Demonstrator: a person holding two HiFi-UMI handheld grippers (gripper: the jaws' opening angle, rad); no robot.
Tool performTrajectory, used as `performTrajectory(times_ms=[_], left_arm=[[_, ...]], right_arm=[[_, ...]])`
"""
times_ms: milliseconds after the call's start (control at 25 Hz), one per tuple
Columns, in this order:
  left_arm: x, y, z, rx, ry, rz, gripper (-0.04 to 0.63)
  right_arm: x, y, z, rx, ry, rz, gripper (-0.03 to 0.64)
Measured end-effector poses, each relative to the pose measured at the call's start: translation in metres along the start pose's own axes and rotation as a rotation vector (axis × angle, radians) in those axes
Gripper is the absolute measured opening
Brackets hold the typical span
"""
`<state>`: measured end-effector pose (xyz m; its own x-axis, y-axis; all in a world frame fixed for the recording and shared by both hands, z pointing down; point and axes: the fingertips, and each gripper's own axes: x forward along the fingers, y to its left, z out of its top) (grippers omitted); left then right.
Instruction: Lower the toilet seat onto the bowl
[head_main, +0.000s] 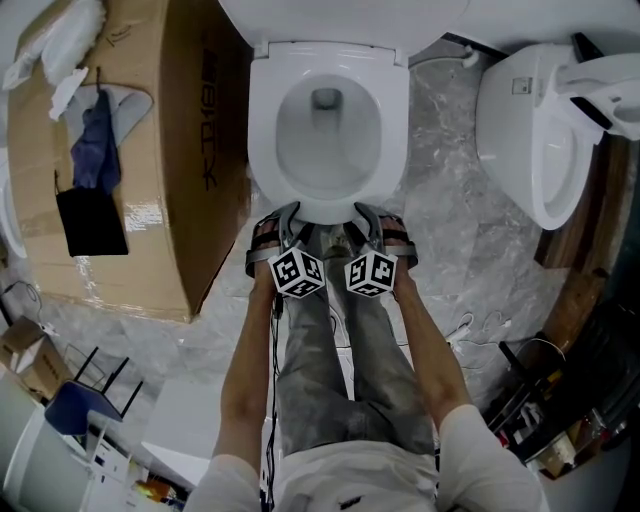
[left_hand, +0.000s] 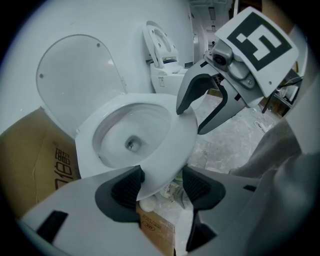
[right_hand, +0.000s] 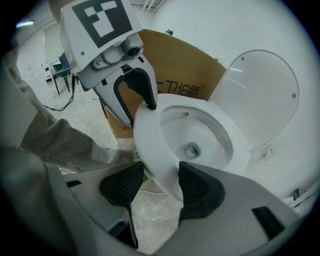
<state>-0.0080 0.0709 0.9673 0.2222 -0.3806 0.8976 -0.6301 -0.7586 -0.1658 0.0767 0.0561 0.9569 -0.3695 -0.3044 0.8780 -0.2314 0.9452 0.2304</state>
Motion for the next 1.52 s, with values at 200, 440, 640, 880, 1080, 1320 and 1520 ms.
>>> performTrajectory(times_ms=[200, 440, 640, 880, 1080, 1320, 1520], left_arm=[[0.01, -0.001, -0.004, 0.0, 0.01, -0.019, 0.272], [0.017, -0.005, -0.008, -0.044, 0.005, -0.056, 0.272], [0.02, -0.008, -0.01, -0.098, -0.001, -0.069, 0.248], [0.016, -0.004, -0.006, -0.179, -0.017, -0.055, 0.225], [0.011, -0.001, -0.004, -0.21, -0.029, -0.041, 0.225], [-0.008, 0.004, 0.004, -0.244, -0.058, -0.009, 0.225], [-0.039, 0.018, 0.022, -0.297, -0.112, 0.038, 0.222]], right_arm=[[0.01, 0.002, -0.004, -0.008, 0.013, 0.008, 0.222], [0.019, 0.005, -0.009, -0.01, 0.031, 0.024, 0.222], [0.026, 0.009, -0.012, -0.017, 0.048, 0.043, 0.221], [0.027, 0.008, -0.015, 0.012, 0.049, 0.059, 0.221], [0.024, 0.006, -0.015, 0.067, 0.037, 0.055, 0.218], [0.001, -0.011, -0.01, 0.142, -0.009, 0.003, 0.198], [-0.038, -0.04, 0.014, 0.236, -0.097, -0.058, 0.199]])
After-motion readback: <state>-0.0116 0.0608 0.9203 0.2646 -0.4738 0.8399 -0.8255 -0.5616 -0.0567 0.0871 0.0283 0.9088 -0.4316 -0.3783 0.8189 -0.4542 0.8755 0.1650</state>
